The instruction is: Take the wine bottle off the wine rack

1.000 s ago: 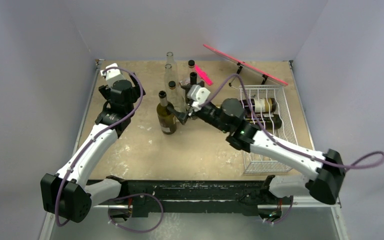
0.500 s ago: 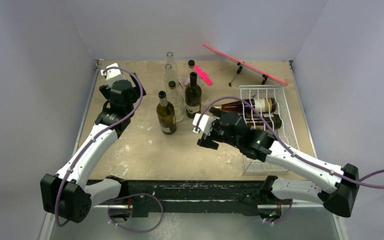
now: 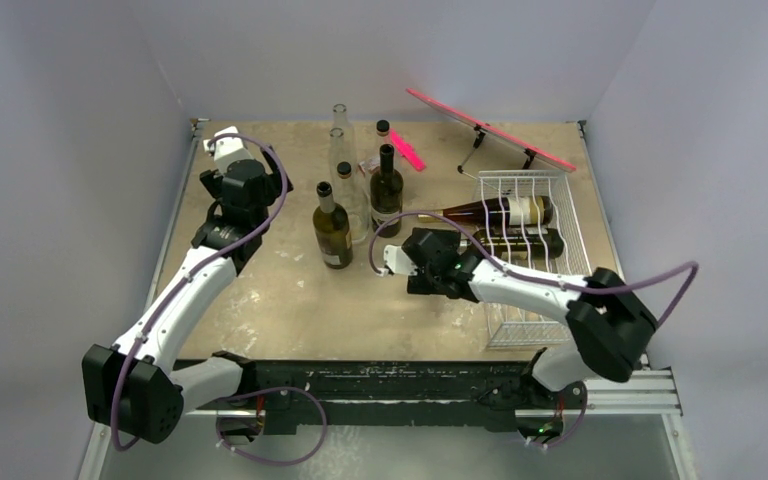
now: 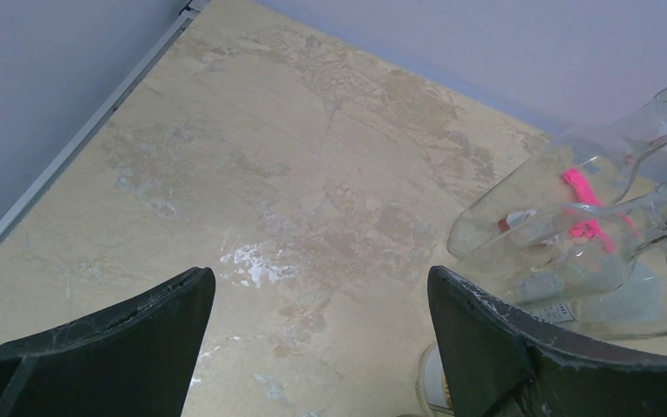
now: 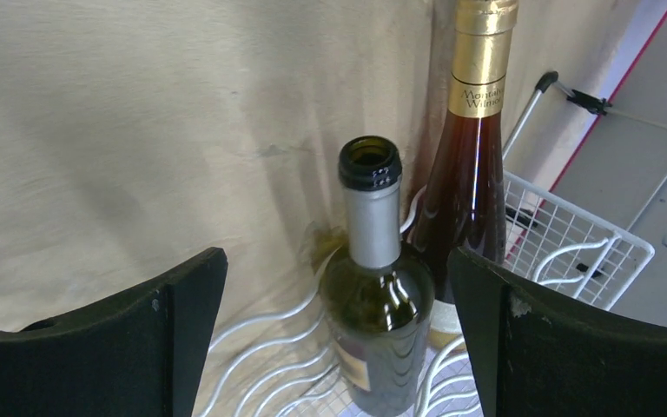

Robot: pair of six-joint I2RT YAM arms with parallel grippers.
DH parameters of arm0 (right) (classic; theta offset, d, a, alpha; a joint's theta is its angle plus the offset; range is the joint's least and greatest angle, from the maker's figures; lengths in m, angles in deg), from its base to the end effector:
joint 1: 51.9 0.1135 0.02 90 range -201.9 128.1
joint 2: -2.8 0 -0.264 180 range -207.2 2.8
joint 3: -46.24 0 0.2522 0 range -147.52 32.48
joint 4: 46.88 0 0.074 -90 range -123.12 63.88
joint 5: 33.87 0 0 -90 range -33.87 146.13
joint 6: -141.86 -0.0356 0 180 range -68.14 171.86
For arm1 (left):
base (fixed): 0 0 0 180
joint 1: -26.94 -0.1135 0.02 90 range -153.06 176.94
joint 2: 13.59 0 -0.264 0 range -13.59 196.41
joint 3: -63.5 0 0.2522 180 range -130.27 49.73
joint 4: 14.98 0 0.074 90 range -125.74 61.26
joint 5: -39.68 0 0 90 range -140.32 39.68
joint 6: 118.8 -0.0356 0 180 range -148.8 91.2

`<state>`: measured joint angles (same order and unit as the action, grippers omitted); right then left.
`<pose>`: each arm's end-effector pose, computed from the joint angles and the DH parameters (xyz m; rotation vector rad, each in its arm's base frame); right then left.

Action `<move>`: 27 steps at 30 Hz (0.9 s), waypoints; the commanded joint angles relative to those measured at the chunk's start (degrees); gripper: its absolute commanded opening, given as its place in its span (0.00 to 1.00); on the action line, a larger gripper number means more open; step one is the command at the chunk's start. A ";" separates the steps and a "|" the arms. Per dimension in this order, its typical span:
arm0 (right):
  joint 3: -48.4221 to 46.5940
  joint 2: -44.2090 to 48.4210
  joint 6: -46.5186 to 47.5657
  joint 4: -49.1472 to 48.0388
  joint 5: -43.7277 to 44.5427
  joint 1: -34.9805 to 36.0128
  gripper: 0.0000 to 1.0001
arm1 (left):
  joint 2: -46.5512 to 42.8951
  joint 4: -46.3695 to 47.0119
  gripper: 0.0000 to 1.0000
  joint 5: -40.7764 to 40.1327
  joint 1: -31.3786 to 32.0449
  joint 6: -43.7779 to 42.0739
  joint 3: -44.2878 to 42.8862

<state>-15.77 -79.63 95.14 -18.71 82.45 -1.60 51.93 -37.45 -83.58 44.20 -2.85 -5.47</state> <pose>0.1984 0.2143 0.2078 -1.5718 1.7617 -0.4944 0.2545 -0.0586 0.3351 -0.5205 1.7720 0.0274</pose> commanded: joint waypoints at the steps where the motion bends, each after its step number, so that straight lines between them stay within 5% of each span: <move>1: 0.44 -5.39 6.11 -9.57 7.31 -2.56 1.00 | 0.38 1.37 0.92 -0.58 -0.33 -0.04 -2.54; 16: 6.80 -18.01 16.90 -38.80 14.59 -8.37 0.88 | 1.04 1.33 0.92 -0.68 -0.32 -0.15 -2.61; 27: 6.95 -18.38 15.15 -40.92 15.37 -8.14 0.49 | 0.94 1.24 0.92 -0.85 -0.34 -0.14 -2.54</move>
<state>-9.32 -99.59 111.54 -56.69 97.12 -9.86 53.13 -37.47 -83.75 44.20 -2.85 -5.47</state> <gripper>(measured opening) 0.543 0.917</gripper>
